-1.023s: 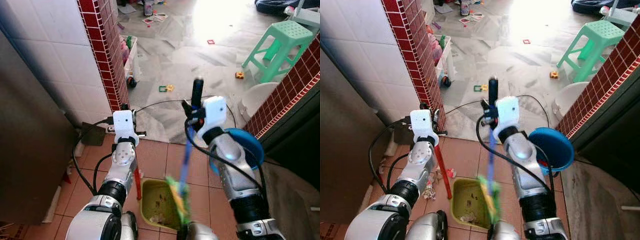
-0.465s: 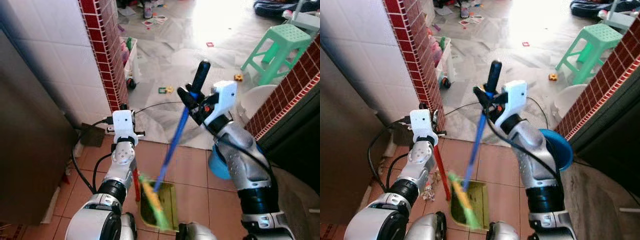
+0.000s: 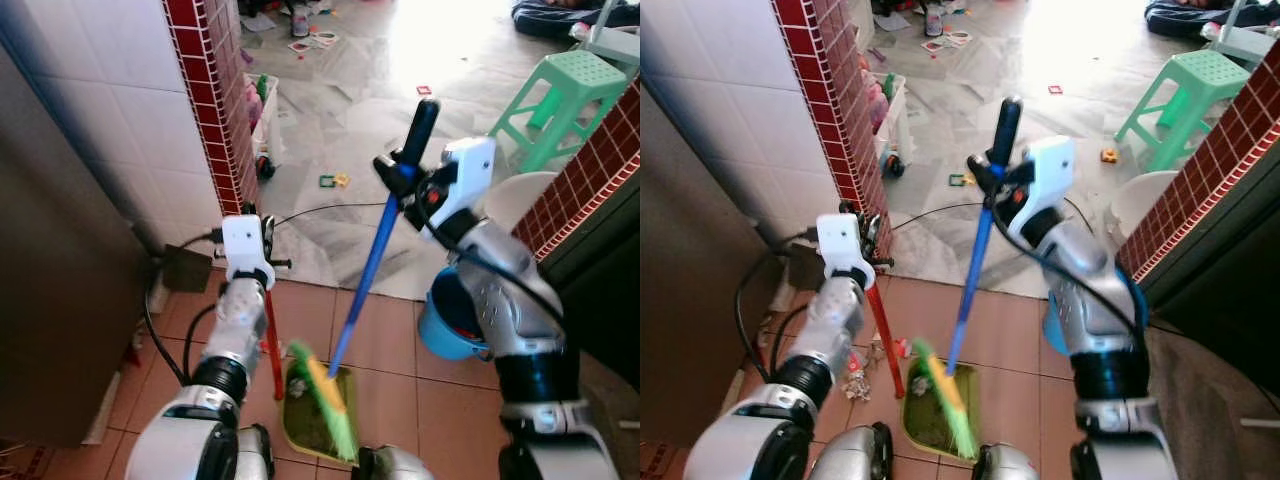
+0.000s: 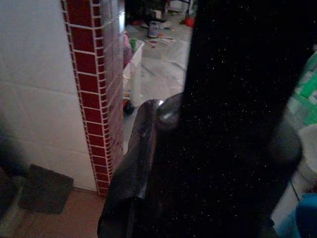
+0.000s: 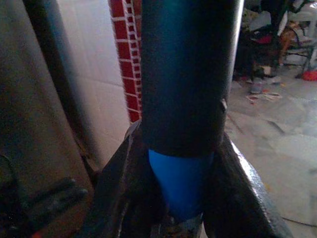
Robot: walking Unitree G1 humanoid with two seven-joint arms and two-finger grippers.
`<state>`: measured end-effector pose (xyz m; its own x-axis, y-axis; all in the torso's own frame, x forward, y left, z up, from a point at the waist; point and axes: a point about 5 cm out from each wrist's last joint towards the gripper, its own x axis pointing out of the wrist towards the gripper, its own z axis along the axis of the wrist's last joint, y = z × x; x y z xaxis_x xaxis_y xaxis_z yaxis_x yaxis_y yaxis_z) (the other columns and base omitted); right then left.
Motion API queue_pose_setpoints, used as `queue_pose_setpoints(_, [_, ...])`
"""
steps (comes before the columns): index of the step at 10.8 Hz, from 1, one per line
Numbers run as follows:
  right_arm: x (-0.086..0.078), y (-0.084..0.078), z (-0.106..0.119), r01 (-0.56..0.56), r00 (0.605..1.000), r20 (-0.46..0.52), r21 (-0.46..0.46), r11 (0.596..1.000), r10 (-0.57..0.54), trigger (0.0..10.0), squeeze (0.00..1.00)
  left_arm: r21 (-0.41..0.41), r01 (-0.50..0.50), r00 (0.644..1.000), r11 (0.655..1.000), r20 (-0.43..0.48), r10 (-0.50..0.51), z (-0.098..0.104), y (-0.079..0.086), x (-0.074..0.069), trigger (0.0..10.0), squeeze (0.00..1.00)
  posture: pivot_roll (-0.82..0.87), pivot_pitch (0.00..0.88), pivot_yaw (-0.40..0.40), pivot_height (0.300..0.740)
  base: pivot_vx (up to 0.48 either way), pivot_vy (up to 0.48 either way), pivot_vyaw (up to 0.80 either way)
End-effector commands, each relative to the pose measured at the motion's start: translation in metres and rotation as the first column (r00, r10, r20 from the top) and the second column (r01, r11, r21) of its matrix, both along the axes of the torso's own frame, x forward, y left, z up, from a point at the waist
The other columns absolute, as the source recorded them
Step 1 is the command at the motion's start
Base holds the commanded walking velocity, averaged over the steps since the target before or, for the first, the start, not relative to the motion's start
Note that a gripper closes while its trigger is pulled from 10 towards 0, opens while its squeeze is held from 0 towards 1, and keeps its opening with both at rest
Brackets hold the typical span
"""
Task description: Sweep floor
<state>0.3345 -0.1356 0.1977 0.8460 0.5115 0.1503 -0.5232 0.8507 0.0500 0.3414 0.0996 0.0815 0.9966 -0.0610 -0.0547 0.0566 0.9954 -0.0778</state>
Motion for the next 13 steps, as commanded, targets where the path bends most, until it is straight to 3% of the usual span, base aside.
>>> queue_pose_setpoints(1, [0.006, -0.004, 0.010, 0.025, 1.000, 0.012, -0.008, 1.000, -0.025, 10.0, 0.00, 0.049, 0.031, 0.997, 0.998, 0.065, -0.034, 0.021, -0.001, 0.010, 10.0, 0.00, -0.04, 0.070, -0.048, 0.740, 0.000, 0.000, 0.00])
queue_pose_setpoints(3, [0.022, -0.003, 0.011, 0.130, 0.991, 0.028, -0.101, 0.986, -0.128, 10.0, 0.00, 0.019, 0.014, 0.995, 1.000, 0.101, -0.015, 0.034, 0.023, 0.016, 10.0, 0.00, -0.03, 0.054, -0.027, 0.740, 0.000, 0.000, 0.00])
queue_pose_setpoints(4, [0.030, -0.004, 0.002, 0.217, 0.976, 0.028, -0.139, 0.966, -0.216, 10.0, 0.00, 0.020, 0.050, 0.990, 0.999, 0.127, -0.052, 0.041, 0.027, 0.014, 10.0, 0.00, -0.02, 0.035, 0.027, 0.740, 0.000, 0.000, 0.00])
queue_pose_setpoints(6, [0.029, -0.005, -0.012, 0.182, 0.983, 0.030, -0.185, 0.966, -0.180, 10.0, 0.00, 0.016, 0.079, 0.981, 0.997, 0.178, -0.081, 0.051, 0.027, 0.010, 10.0, 0.00, -0.04, 0.011, 0.059, 0.740, 0.000, 0.000, 0.00])
queue_pose_setpoints(7, [0.028, -0.006, -0.024, 0.253, 0.967, 0.069, -0.222, 0.942, -0.244, 10.0, 0.00, -0.037, 0.114, 0.980, 0.993, 0.171, -0.106, 0.052, 0.024, 0.005, 10.0, 0.00, -0.05, 0.000, 0.057, 0.740, 0.000, 0.000, 0.00])
queue_pose_setpoints(8, [0.027, -0.012, -0.035, 0.357, 0.933, 0.038, -0.199, 0.913, -0.357, 10.0, 0.00, -0.026, 0.109, 0.979, 0.994, 0.177, -0.103, 0.053, 0.021, 0.001, 10.0, 0.00, -0.05, 0.000, 0.050, 0.740, 0.000, 0.000, 0.00])
queue_pose_setpoints(9, [0.026, -0.016, -0.038, 0.406, 0.913, 0.058, -0.203, 0.891, -0.403, 10.0, 0.00, -0.008, 0.102, 0.978, 0.995, 0.184, -0.099, 0.054, 0.020, -0.001, 10.0, 0.00, -0.04, 0.000, 0.046, 0.740, 0.000, 0.000, 0.00])
queue_pose_setpoints(10, [0.012, -0.025, -0.052, 0.519, 0.854, 0.030, -0.117, 0.846, -0.520, 10.0, 0.00, -0.023, 0.108, 0.978, 0.994, 0.182, -0.102, 0.055, 0.020, -0.008, 10.0, 0.00, -0.02, 0.000, 0.028, 0.740, 0.000, 0.000, 0.00])
queue_pose_setpoints(12, [-0.008, -0.041, -0.067, 0.597, 0.800, -0.003, -0.090, 0.797, -0.600, 10.0, 0.00, 0.006, 0.096, 0.975, 0.995, 0.199, -0.095, 0.061, 0.028, -0.019, 10.0, 0.00, -0.02, 0.010, 0.012, 0.740, 0.000, 0.000, 0.00])
queue_pose_setpoints(13, [-0.012, -0.041, -0.066, 0.597, 0.802, 0.038, -0.111, 0.795, -0.597, 10.0, 0.00, 0.021, 0.083, 0.975, 0.996, 0.204, -0.086, 0.061, 0.031, -0.023, 10.0, 0.00, -0.03, 0.000, 0.008, 0.740, 0.000, 0.000, 0.00])
